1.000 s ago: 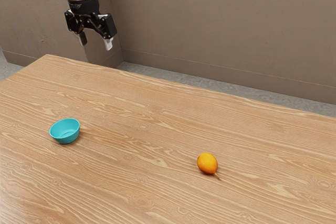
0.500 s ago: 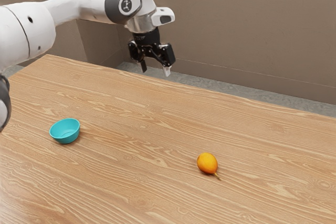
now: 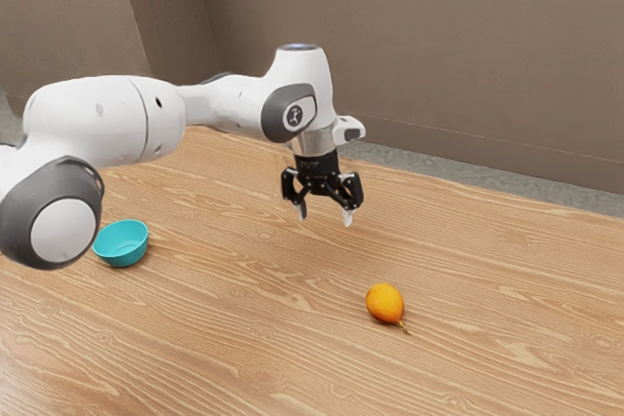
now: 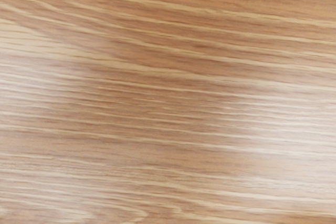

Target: Place the pear in the bowl.

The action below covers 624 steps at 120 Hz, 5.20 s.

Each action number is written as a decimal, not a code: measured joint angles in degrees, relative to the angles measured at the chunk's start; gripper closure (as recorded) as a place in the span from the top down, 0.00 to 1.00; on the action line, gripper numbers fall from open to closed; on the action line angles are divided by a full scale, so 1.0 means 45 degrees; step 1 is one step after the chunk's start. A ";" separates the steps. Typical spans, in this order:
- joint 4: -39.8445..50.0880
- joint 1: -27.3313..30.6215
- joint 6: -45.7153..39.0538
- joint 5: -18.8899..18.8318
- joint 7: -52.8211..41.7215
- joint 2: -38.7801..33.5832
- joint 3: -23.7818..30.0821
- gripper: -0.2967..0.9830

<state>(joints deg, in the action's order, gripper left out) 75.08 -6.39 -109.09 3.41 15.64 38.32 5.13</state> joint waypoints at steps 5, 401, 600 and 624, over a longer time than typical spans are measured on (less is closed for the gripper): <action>-0.0003 -0.0068 -0.0075 0.0003 0.0168 0.0089 0.0106 0.77; 0.5112 -0.2230 -0.4458 -0.0092 0.3850 -0.2745 -0.2316 0.39; 0.8108 0.1612 -0.4318 0.2701 0.0493 -0.4141 -0.7061 0.70; 0.7923 0.1612 -0.3978 0.2684 0.0157 -0.4975 -0.6900 0.74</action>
<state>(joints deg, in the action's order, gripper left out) 110.73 0.87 -126.99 15.49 16.35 15.93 -25.92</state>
